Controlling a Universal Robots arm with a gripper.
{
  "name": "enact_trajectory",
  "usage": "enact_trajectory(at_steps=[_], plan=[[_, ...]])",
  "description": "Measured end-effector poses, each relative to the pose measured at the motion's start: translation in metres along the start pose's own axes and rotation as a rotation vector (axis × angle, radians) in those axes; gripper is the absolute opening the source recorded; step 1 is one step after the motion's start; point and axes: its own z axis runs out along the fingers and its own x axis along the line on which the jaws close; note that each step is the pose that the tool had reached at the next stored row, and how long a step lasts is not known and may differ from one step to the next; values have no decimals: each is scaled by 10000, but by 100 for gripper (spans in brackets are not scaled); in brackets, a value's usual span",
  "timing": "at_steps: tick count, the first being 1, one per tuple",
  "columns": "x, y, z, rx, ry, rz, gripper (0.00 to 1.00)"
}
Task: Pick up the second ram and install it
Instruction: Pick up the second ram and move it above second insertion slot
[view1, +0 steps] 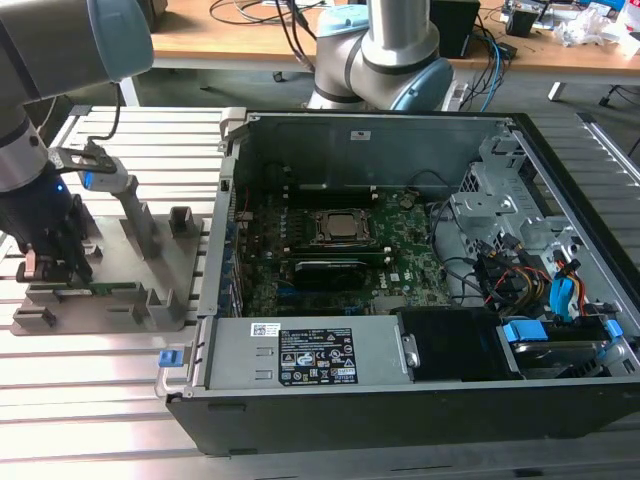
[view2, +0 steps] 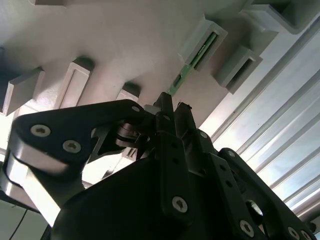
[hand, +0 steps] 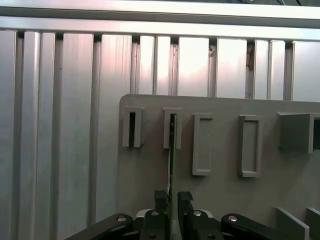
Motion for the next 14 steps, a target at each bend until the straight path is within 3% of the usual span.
enact_trajectory(at_steps=[3, 7, 11, 12, 14], plan=[[0, 4, 55, -1, 1, -1, 24], [-2, 20, 207, -1, 1, 1, 24], [-3, 20, 225, -1, 1, 0, 24], [-3, 21, 225, -1, 1, 0, 16], [-2, 21, 225, -1, 1, 0, 14]])
